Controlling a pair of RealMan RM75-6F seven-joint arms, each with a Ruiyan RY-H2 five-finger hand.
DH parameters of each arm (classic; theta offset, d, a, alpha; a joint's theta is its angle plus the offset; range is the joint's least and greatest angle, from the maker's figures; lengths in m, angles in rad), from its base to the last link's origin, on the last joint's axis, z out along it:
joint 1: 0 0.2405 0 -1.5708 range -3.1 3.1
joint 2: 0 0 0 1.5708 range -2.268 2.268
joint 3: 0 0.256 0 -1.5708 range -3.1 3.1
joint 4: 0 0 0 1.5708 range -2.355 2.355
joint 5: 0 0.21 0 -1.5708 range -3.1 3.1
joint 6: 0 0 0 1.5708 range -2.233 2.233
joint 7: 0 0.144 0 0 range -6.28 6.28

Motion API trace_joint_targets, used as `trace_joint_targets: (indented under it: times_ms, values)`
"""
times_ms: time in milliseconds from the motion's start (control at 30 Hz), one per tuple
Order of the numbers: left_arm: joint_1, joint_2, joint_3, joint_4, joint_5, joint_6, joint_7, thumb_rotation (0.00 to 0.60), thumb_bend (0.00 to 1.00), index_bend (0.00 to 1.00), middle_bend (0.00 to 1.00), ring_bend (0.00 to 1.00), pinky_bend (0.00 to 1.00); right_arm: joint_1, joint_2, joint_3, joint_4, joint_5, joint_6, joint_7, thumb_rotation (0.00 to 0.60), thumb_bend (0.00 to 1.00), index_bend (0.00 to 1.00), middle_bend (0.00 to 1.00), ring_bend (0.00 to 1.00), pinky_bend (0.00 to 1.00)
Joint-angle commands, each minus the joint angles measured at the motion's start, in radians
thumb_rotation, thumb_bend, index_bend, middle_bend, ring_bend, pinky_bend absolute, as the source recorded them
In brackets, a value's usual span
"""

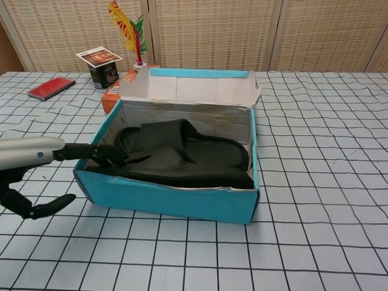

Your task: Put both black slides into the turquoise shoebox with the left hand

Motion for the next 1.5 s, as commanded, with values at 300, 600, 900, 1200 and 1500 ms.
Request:
trace_joint_targets:
  times_ms: [300, 600, 900, 1200, 1500]
  values:
    - [0.008, -0.005, 0.009, -0.025, 0.075, 0.103, -0.031, 0.600, 0.59, 0.00, 0.10, 0.12, 0.06, 0.001, 0.001, -0.003, 0.001, -0.006, 0.001, 0.005, 0.476, 0.16, 0.00, 0.00, 0.00, 0.00]
    - [-0.028, -0.083, 0.011, 0.023, 0.057, 0.038, -0.013, 0.600, 0.59, 0.00, 0.08, 0.09, 0.04, 0.001, 0.003, -0.004, 0.000, -0.005, 0.000, 0.008, 0.478, 0.16, 0.00, 0.00, 0.00, 0.00]
    - [-0.038, -0.075, -0.002, -0.007, 0.042, 0.055, 0.019, 0.600, 0.59, 0.00, 0.06, 0.04, 0.04, 0.002, 0.007, 0.000, 0.001, 0.003, 0.000, 0.020, 0.475, 0.16, 0.00, 0.00, 0.00, 0.00]
    - [-0.044, -0.051, -0.005, -0.039, 0.042, 0.079, -0.005, 0.600, 0.59, 0.00, 0.09, 0.06, 0.05, 0.002, 0.008, -0.003, -0.002, -0.003, 0.001, 0.020, 0.477, 0.16, 0.00, 0.00, 0.00, 0.00]
    - [-0.082, -0.111, -0.018, 0.022, 0.000, -0.006, 0.053, 0.600, 0.58, 0.00, 0.09, 0.08, 0.05, -0.010, 0.017, 0.001, -0.002, -0.002, 0.032, 0.035, 0.477, 0.16, 0.00, 0.00, 0.00, 0.00]
